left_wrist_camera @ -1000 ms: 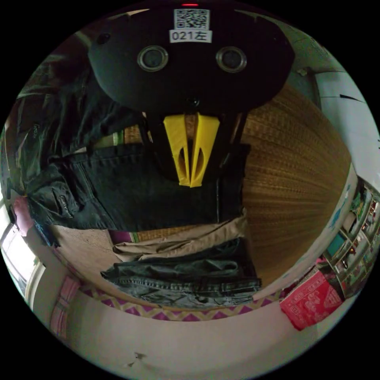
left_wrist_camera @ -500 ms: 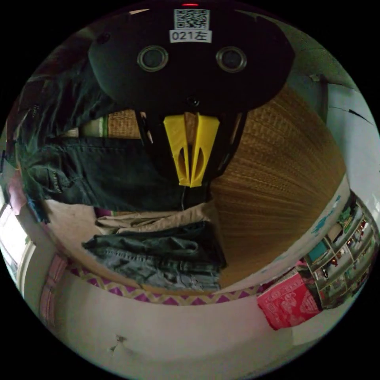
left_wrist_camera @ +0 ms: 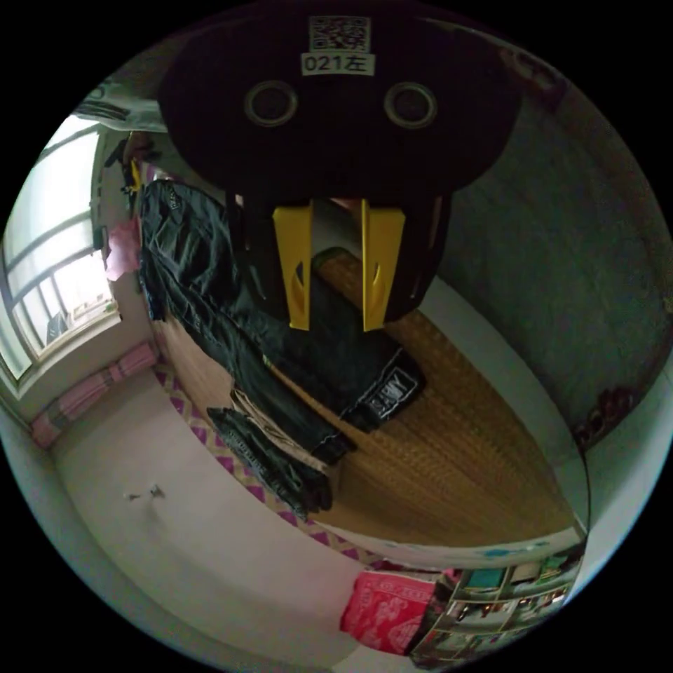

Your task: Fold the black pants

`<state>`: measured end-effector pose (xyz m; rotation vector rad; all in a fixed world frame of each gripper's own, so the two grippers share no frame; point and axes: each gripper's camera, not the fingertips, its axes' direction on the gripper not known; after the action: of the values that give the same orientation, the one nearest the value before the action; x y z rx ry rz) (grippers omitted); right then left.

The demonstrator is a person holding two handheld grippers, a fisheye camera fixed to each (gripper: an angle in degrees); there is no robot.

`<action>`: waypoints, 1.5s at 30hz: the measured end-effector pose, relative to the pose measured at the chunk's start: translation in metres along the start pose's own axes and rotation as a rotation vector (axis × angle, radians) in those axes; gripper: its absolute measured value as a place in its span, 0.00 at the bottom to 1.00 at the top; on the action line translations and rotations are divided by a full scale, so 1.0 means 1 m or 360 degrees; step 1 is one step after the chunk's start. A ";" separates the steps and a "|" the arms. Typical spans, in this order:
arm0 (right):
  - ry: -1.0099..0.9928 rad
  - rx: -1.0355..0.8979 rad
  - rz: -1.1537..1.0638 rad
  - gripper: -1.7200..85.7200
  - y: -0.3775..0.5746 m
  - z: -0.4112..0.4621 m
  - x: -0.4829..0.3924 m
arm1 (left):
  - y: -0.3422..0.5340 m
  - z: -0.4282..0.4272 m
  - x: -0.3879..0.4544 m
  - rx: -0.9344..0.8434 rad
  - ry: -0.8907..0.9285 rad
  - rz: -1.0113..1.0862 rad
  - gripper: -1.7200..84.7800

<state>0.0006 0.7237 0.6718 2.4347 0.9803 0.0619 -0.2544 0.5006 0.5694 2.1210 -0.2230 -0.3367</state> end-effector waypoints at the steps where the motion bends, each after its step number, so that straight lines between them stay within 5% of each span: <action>1: -0.0011 0.0013 0.0046 0.12 0.003 -0.004 0.008 | 0.002 -0.001 -0.008 0.0014 0.0019 -0.0050 0.15; 8: -0.0067 0.0014 0.0160 0.12 0.011 -0.018 0.032 | -0.003 -0.009 -0.040 0.0041 0.0185 -0.0251 0.16; 14: -0.0165 0.0052 0.0248 0.12 0.021 -0.037 0.052 | -0.011 -0.023 -0.068 0.0040 0.0269 -0.0450 0.07; 21: -0.0209 0.0049 0.0246 0.11 0.023 -0.047 0.060 | -0.018 -0.031 -0.094 0.0061 0.0488 -0.0557 0.12; 35: -0.0228 0.0114 0.0419 0.12 0.054 -0.040 0.078 | -0.034 -0.023 -0.090 -0.0011 0.0511 -0.0534 0.01; 41: -0.0510 0.0087 0.0509 0.14 0.044 0.000 0.081 | -0.035 -0.019 -0.083 0.0014 0.0510 -0.0524 0.01; 45: -0.0466 0.0036 0.0537 0.08 0.040 0.032 0.072 | -0.034 -0.013 -0.078 0.0028 0.0528 -0.0514 0.01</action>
<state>0.0865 0.7322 0.6526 2.5131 0.4411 -0.1851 -0.3231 0.5512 0.5594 2.1921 0.3129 -0.1639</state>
